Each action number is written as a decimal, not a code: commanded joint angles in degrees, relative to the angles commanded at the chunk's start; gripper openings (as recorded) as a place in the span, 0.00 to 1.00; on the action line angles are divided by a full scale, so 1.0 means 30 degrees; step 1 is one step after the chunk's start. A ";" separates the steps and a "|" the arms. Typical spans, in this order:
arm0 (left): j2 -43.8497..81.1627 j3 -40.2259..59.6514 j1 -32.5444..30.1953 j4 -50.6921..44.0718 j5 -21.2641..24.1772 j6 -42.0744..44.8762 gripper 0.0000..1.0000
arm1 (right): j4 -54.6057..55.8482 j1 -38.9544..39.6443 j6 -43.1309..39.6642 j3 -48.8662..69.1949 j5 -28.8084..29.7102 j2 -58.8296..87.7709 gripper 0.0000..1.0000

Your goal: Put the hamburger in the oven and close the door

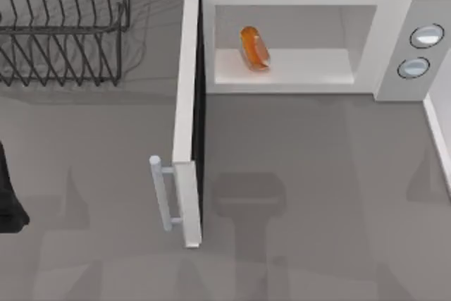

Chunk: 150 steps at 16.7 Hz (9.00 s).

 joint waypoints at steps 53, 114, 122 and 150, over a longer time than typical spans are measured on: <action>0.5367 0.0722 -0.4741 0.4621 -0.4965 0.0086 0.00 | -0.0352 -0.2166 -0.1840 -0.3688 -0.3843 -0.4570 1.00; 2.3315 0.9036 -1.1583 -0.1671 -0.7332 -0.7974 0.00 | -0.0352 -0.2166 -0.1840 -0.3688 -0.3843 -0.4570 1.00; 2.8064 1.2946 -1.6269 -0.2861 -1.0239 -1.2071 0.00 | -0.0352 -0.2166 -0.1840 -0.3688 -0.3843 -0.4570 1.00; 3.6943 2.3462 -2.1592 -0.7607 -1.3056 -1.7515 0.00 | -0.0352 -0.2166 -0.1840 -0.3688 -0.3843 -0.4570 1.00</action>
